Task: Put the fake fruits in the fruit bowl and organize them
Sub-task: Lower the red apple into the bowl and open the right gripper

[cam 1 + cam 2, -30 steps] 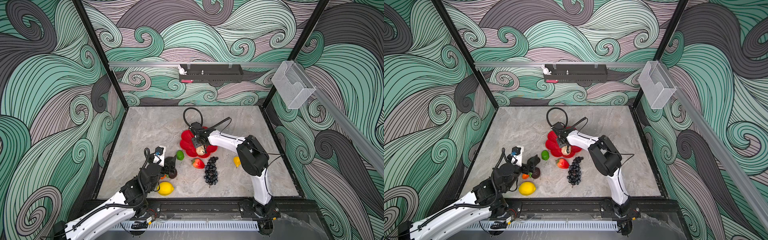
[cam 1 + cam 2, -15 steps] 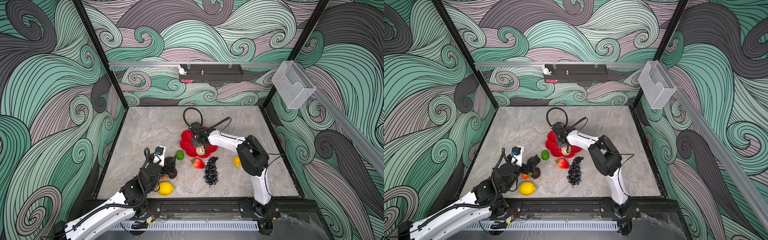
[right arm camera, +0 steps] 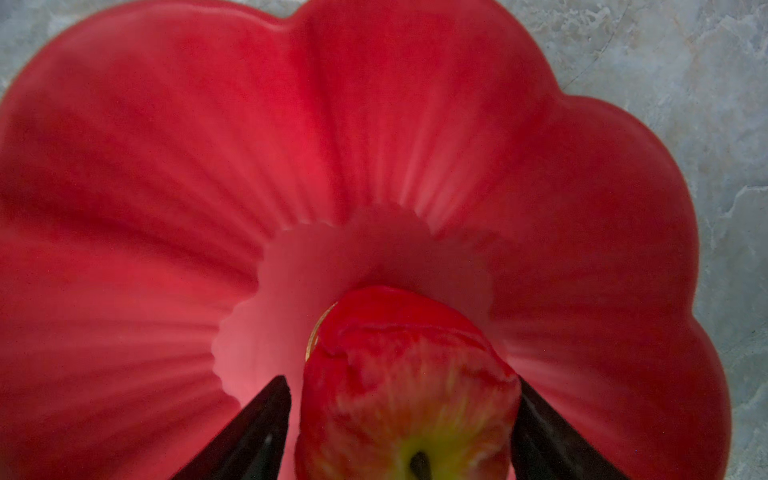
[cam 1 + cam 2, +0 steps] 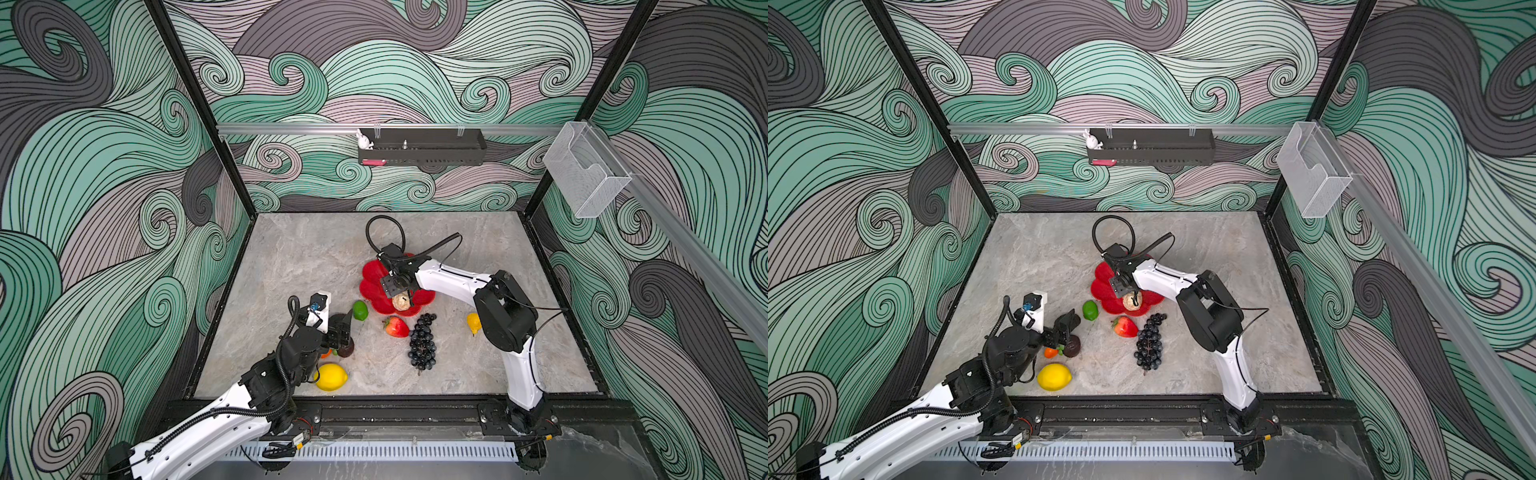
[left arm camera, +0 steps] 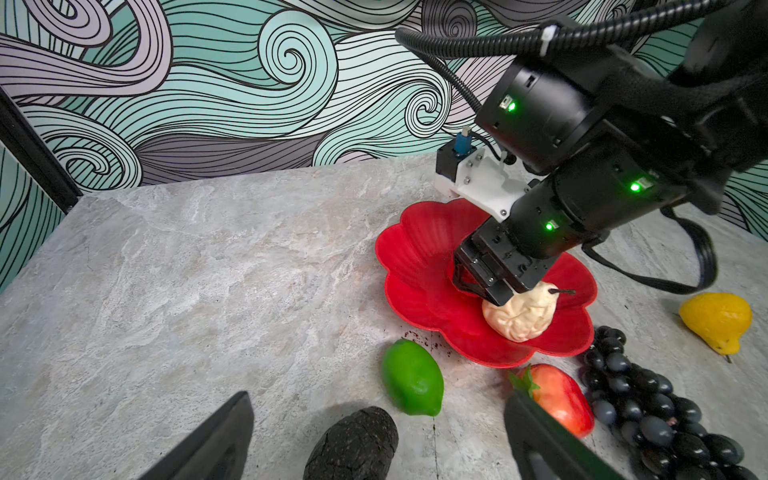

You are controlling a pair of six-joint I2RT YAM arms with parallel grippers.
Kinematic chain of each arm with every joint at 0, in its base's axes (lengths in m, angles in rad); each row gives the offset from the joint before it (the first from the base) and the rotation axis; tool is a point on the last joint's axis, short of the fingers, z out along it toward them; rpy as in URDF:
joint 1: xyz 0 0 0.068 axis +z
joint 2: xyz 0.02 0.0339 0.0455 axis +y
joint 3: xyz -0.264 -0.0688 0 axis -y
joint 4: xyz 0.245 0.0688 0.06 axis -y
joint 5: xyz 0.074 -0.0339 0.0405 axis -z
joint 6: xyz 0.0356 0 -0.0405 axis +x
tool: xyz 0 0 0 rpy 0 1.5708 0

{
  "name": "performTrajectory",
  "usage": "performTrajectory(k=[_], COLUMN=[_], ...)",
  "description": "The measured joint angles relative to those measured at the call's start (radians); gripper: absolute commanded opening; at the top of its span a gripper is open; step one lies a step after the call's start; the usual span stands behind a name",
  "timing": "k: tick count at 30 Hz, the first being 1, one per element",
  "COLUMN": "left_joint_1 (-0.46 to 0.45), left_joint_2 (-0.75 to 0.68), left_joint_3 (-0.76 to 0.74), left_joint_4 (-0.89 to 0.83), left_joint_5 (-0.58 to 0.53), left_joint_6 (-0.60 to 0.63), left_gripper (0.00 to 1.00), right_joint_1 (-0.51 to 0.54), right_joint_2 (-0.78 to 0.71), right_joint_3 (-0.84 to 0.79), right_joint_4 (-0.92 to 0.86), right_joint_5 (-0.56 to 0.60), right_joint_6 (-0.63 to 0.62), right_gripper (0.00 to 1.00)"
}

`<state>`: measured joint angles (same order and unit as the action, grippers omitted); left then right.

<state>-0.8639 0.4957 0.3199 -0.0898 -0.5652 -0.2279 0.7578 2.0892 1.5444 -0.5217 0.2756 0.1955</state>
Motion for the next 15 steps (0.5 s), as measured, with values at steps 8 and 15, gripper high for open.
performTrajectory(k=[8, 15], left_joint_1=[0.000, 0.000], left_joint_2=[0.000, 0.029], left_joint_3=[0.000, 0.000], left_joint_4=[0.000, 0.000], left_joint_5=[-0.001, 0.000], left_joint_6=[0.000, 0.000], left_gripper=[0.96, 0.96], right_joint_1=[0.001, 0.001], right_joint_2=[-0.002, -0.073], right_joint_3=[0.013, 0.015], right_joint_4=[-0.019, -0.059], right_joint_5=[-0.004, -0.002], right_joint_6=[0.000, 0.000], right_gripper=[0.98, 1.00])
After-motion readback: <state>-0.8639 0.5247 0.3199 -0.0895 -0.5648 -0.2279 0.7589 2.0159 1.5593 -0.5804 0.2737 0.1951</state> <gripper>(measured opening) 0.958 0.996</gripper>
